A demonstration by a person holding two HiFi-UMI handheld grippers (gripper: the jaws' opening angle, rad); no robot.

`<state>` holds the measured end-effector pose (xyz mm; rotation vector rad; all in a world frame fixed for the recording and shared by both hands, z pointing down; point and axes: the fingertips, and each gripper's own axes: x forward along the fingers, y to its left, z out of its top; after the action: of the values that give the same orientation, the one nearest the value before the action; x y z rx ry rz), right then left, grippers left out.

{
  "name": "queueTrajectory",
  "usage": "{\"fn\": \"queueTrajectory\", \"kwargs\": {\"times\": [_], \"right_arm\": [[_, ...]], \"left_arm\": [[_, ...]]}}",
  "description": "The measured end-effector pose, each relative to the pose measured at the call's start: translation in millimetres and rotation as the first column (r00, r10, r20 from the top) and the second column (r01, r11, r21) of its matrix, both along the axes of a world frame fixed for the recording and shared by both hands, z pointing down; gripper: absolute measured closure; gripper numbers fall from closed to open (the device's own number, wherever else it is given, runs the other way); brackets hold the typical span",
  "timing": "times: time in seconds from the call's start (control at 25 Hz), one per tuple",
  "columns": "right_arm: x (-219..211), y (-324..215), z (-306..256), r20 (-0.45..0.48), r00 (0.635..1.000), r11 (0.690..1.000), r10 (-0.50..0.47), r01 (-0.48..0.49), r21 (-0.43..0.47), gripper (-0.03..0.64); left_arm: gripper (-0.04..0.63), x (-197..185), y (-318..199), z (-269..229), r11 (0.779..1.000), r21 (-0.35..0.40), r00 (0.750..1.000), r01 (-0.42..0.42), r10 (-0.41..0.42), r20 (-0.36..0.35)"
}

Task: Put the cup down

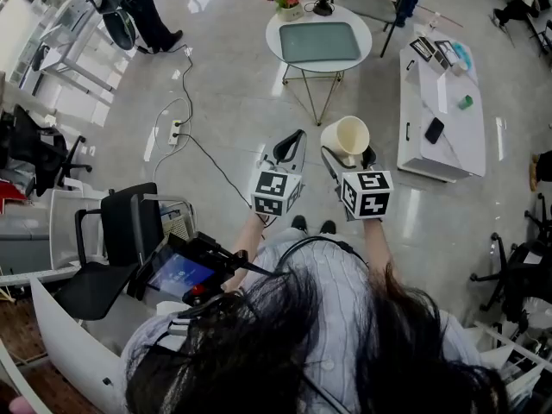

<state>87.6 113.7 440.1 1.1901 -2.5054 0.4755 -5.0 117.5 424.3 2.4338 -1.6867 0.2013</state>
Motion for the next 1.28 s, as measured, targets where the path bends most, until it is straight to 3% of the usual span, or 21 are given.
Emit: {"fn": "queueTrajectory", "kwargs": {"times": [0.52, 0.84, 1.28], "right_arm": [[-37.5, -9.8, 9.1, 0.004, 1.0, 0.999, 0.022, -0.022, -0.023, 0.233], [-49.6, -18.6, 15.7, -0.018, 1.0, 0.999, 0.018, -0.018, -0.033, 0.233], [-57.5, -81.5, 21.1, -0.015, 1.0, 0.998, 0.007, -0.008, -0.06, 0.233]], "left_arm": [[0.577, -48.1, -9.2, 14.1, 1.0, -0.021, 1.0, 0.008, -0.008, -0.001], [0.577, -56.0, -18.7, 23.8, 0.999, -0.032, 1.0, -0.005, 0.004, -0.016], [0.577, -67.7, -67.1, 35.2, 0.997, -0.071, 1.0, 0.023, -0.024, -0.013]]}}
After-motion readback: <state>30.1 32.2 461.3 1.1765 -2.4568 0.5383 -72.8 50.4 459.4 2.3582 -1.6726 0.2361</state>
